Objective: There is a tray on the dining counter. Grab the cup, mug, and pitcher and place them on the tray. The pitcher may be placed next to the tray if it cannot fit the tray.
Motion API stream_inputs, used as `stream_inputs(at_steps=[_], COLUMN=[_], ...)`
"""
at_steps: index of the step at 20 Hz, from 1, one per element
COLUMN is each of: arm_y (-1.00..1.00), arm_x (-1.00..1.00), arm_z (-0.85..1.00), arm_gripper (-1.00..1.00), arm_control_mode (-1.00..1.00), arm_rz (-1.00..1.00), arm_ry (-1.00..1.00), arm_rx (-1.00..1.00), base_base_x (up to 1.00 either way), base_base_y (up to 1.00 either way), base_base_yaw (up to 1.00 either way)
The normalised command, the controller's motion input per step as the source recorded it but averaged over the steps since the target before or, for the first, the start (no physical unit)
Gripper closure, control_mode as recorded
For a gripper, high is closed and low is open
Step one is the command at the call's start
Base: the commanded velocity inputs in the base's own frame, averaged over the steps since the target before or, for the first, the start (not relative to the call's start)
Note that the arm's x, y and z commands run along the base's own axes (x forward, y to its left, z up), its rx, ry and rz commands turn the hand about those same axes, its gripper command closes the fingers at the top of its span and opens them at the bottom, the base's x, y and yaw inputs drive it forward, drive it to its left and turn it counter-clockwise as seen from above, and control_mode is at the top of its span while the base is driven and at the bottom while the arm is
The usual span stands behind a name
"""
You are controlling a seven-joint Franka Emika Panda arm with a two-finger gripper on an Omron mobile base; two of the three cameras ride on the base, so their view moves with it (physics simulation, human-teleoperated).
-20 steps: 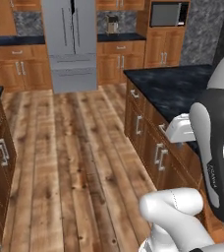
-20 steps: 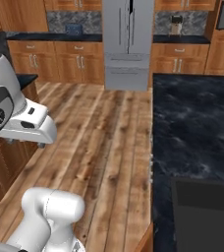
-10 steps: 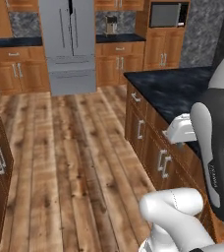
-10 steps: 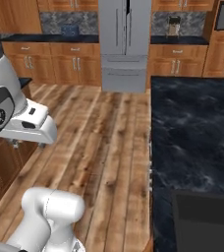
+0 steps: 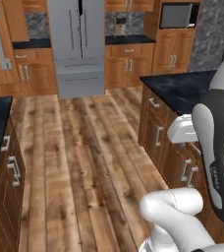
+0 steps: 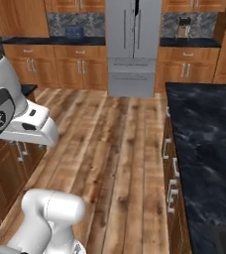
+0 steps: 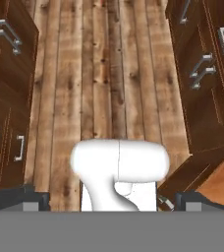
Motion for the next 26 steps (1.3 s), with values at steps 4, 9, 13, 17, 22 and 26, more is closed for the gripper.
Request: stream_inputs(at_steps=[4, 9, 13, 17, 22, 26], arm_y=[0.0, 0.0, 0.0, 0.0, 0.0, 0.0], arm_x=[0.0, 0.0, 0.0, 0.0, 0.0, 0.0], arm_z=[0.0, 0.0, 0.0, 0.0, 0.0, 0.0], arm_gripper=[-1.0, -1.0, -1.0, -1.0, -1.0, -1.0], arm_control_mode=[1.0, 1.0, 1.0, 1.0, 1.0, 1.0], arm_rz=[0.0, 0.0, 0.0, 0.0, 0.0, 0.0], arm_ry=[0.0, 0.0, 0.0, 0.0, 0.0, 0.0], arm_rx=[0.0, 0.0, 0.0, 0.0, 0.0, 0.0], base_base_x=[1.0, 1.0, 1.0, 1.0, 1.0, 1.0], base_base_y=[0.29, 0.06, 0.0, 0.0, -0.07, -0.07], base_base_yaw=[0.05, 0.04, 0.01, 0.0, 0.0, 0.03])
